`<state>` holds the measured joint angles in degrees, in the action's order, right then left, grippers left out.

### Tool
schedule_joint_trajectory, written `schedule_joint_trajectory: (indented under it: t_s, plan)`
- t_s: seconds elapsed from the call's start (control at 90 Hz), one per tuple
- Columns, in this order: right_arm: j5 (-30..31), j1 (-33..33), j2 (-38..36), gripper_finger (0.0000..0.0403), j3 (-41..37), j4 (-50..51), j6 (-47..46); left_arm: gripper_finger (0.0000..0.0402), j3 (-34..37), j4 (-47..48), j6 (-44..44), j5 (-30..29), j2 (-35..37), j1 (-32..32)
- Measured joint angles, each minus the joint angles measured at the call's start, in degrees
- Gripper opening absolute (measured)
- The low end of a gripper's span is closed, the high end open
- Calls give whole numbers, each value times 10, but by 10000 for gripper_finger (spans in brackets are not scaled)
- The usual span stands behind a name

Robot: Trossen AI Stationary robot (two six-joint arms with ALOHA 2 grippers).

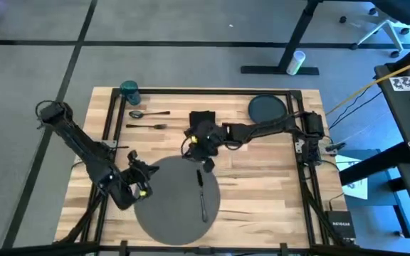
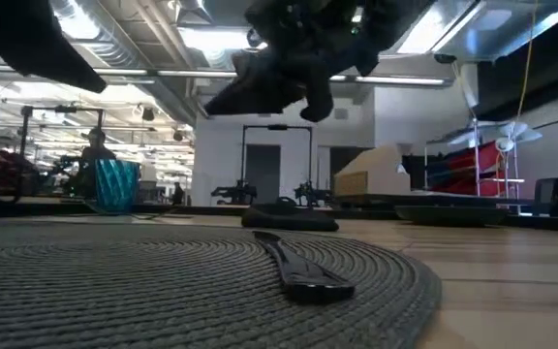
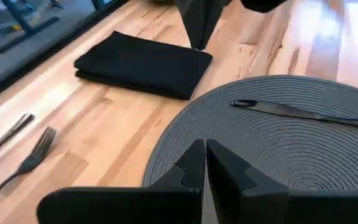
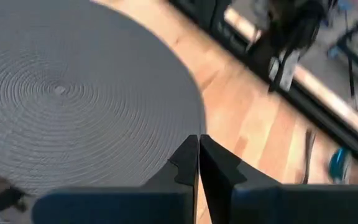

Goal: Set table place
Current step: Put the black spoon on the black table mat to the right of the black table knife

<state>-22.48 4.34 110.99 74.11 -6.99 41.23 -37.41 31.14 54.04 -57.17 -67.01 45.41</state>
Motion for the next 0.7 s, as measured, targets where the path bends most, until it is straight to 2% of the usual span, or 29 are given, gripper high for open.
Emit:
schedule_joint_trajectory:
  t_s: [0.167, 0.322, 0.422, 0.7]
  plan:
    - [-76, 38, 0, 0, 0, -66, 33, 0, 75, -160, -187, 96, 101, -64]
    - [-123, 60, 0, 0, -8, -128, 56, 0, 123, -303, -350, 248, 174, -150]
    - [-151, 67, 0, 0, -47, -209, 50, 0, 136, -340, -415, 329, 200, -207]
    - [-155, 79, 1, 0, -196, -543, -80, 0, 136, -320, -486, 364, 208, -341]
